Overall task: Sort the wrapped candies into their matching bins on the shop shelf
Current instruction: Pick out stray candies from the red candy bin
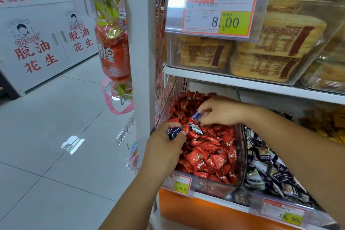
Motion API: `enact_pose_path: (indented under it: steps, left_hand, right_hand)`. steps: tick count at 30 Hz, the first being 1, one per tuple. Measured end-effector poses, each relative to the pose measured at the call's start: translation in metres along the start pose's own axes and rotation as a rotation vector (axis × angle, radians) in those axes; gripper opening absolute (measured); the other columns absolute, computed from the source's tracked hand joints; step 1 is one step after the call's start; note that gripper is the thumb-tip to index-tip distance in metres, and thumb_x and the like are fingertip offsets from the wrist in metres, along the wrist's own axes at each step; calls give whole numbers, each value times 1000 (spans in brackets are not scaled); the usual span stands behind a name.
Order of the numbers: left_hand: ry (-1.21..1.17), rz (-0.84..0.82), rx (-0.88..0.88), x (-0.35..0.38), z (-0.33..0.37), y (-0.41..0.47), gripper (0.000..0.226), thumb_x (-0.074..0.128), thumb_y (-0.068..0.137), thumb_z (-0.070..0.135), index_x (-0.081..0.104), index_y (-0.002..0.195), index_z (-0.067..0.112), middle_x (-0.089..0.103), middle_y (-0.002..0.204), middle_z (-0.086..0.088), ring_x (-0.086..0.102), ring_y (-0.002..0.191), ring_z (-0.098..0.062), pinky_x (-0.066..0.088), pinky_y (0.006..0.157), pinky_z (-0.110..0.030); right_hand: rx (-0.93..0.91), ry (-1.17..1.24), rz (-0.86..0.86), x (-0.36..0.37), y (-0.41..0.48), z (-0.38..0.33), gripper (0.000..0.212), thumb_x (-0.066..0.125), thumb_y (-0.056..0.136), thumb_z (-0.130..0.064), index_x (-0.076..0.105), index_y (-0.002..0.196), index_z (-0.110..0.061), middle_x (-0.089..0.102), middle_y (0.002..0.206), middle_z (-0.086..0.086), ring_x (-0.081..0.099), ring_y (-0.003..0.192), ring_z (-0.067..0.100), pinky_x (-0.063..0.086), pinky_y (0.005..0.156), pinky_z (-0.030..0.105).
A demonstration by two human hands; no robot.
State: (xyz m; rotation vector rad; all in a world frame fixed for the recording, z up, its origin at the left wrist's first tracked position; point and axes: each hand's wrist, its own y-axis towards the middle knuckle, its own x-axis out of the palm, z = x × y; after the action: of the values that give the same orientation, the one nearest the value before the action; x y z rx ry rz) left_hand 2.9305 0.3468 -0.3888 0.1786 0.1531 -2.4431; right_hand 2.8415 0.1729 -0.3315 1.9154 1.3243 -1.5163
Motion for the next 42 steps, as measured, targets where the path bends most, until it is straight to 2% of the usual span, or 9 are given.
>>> enact_pose_path:
  steps: [4, 11, 16, 19, 22, 28, 32, 37, 42]
  left_hand:
    - [23, -4, 11, 1, 2, 0, 14, 61, 93, 20, 60, 102, 31, 62, 74, 2, 50, 43, 4, 37, 42, -11]
    - [92, 58, 78, 7, 8, 1, 15, 62, 91, 31, 61, 106, 34, 64, 85, 9, 58, 62, -2, 45, 59, -22]
    - [13, -120, 131, 43, 34, -14, 16, 60, 92, 33, 60, 107, 40, 64, 96, 15, 58, 77, 0, 41, 67, -21]
    - [123, -234, 266, 83, 50, -26, 19, 56, 95, 31, 58, 114, 34, 61, 103, 18, 54, 76, 6, 40, 64, -11]
    - [307, -286, 463, 126, 55, -31, 21, 56, 95, 24, 57, 116, 28, 60, 109, 10, 55, 92, -3, 39, 73, -4]
    - [860, -237, 712, 174, 40, -24, 54, 62, 90, 27, 41, 140, 30, 48, 136, 1, 38, 122, -24, 36, 103, -36]
    - [844, -363, 706, 170, 45, -20, 82, 71, 82, 39, 22, 148, 38, 20, 157, 6, 7, 144, -18, 8, 119, -33]
    - [610, -196, 599, 119, 39, -14, 52, 53, 96, 32, 36, 146, 29, 27, 155, 8, 8, 145, -7, 2, 112, -18]
    - [890, -167, 453, 53, 10, 8, 55, 44, 96, 46, 30, 148, 32, 15, 159, 7, -9, 147, -14, 7, 120, -45]
  right_hand:
    - [-4, 68, -79, 21, -5, -5, 38, 67, 85, -27, 60, 123, -32, 62, 107, -10, 54, 74, 1, 42, 62, 19]
    - [-11, 231, 290, 28, -23, 1, 24, 63, 91, -29, 65, 114, -26, 63, 106, -8, 54, 88, 5, 40, 70, 13]
    - [202, 557, 509, 10, -92, 43, 32, 51, 98, -27, 45, 129, -30, 66, 95, 4, 57, 48, -6, 42, 42, 15]
    - [313, 702, 554, 11, -128, 71, 35, 53, 97, -18, 49, 132, -18, 62, 88, 2, 59, 46, 0, 46, 45, 13]
    - [371, 666, 563, 15, -152, 92, 30, 59, 93, -19, 58, 123, -19, 60, 81, -6, 57, 56, 6, 42, 44, 12]
    - [414, 562, 561, 20, -173, 124, 35, 66, 89, -13, 63, 120, -30, 65, 109, 0, 66, 90, 30, 56, 81, 44]
    - [394, 407, 539, 19, -176, 135, 40, 62, 92, -18, 58, 129, -31, 60, 127, 2, 63, 92, 14, 49, 72, 27]
    - [316, 388, 589, 13, -171, 120, 26, 54, 97, -18, 65, 116, -32, 64, 113, -8, 57, 90, 2, 38, 64, 6]
    - [105, 249, 586, 2, -134, 65, 27, 50, 98, -14, 66, 114, -29, 62, 84, -15, 51, 51, -12, 37, 48, 4]
